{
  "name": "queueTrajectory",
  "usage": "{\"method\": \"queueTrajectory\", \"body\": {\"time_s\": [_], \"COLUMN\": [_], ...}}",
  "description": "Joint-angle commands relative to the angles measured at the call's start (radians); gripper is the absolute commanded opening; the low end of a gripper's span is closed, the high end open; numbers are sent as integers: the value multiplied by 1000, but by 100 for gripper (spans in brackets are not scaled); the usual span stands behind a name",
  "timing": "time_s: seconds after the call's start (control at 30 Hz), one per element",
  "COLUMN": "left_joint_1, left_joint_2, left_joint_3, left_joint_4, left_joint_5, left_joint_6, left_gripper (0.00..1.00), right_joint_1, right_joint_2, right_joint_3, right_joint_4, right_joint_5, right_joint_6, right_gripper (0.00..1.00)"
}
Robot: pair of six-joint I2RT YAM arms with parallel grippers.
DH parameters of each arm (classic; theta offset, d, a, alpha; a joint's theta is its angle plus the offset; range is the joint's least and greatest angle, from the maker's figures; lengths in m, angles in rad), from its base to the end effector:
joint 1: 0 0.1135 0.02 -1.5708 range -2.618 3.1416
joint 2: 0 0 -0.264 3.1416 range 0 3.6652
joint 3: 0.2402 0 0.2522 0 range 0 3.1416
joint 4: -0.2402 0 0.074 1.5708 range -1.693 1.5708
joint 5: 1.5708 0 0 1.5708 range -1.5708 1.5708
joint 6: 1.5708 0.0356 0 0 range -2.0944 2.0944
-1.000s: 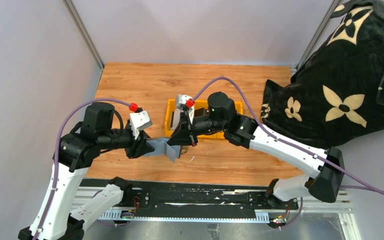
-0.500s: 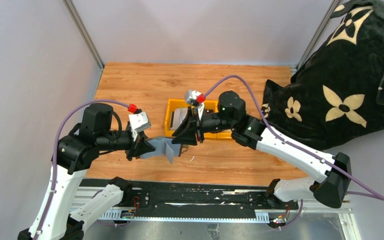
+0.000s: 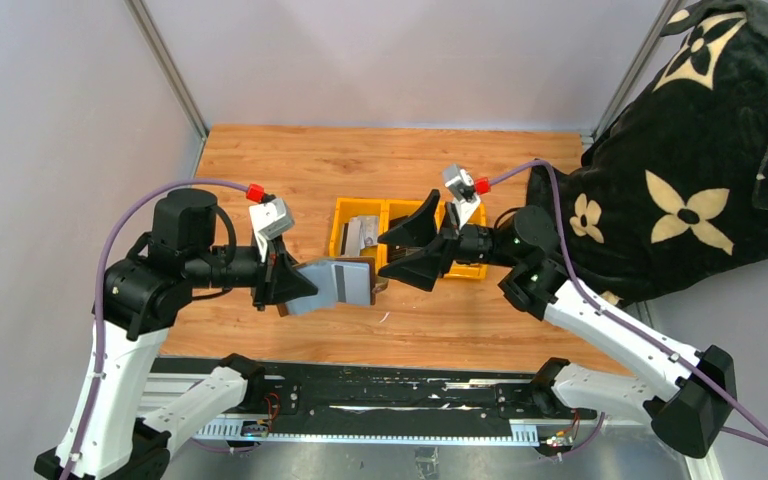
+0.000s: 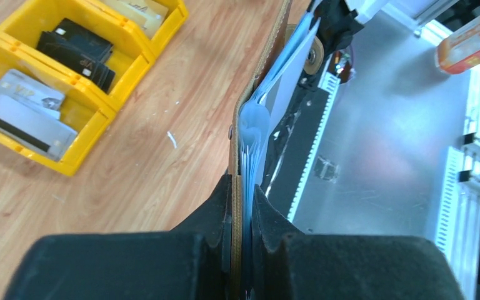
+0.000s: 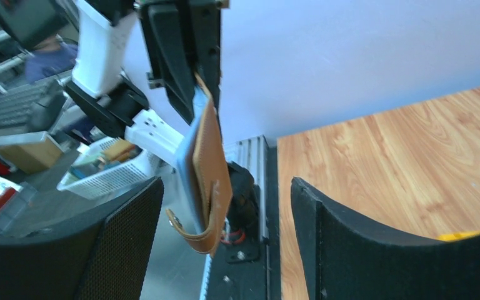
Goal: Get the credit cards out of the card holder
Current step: Remove the credit card from the card holder.
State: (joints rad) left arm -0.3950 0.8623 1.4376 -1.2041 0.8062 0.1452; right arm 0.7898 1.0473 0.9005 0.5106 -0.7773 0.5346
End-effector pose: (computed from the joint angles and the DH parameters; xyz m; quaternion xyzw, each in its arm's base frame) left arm 0.0832 -0.0625 0.4396 0.3903 0.7425 -0.3988 0.3706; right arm 0.1456 0.1823 0.4010 -0.3763 0.4812 0.6381 0.4687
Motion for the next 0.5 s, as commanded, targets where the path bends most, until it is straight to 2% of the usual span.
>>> {"method": "queueTrajectory", "body": {"time_s": [0.0,0.17,0.33,0.47], "left_joint_1": [-5,-5,-5,-5], "left_joint_2": [22,22,-20,-21], "left_joint_3": [36,45,-19,-39], "left_joint_4": [63,188,392,448], "left_joint_5": [83,74,81,98], "left_joint_6": [-113,-247,-403,-452], "left_gripper": [0,0,0,0], "right_joint_1": [-10,0,32,59], "right_joint_2": [-21,-22,-10,15], "right_joint_3": [-101,-228,-242,-228], "right_joint_4": [360,652,650,679], "right_joint_5": [2,-5,17,40], "right_joint_6": [211,309,275,274], "right_gripper": [78,78,79,79]}}
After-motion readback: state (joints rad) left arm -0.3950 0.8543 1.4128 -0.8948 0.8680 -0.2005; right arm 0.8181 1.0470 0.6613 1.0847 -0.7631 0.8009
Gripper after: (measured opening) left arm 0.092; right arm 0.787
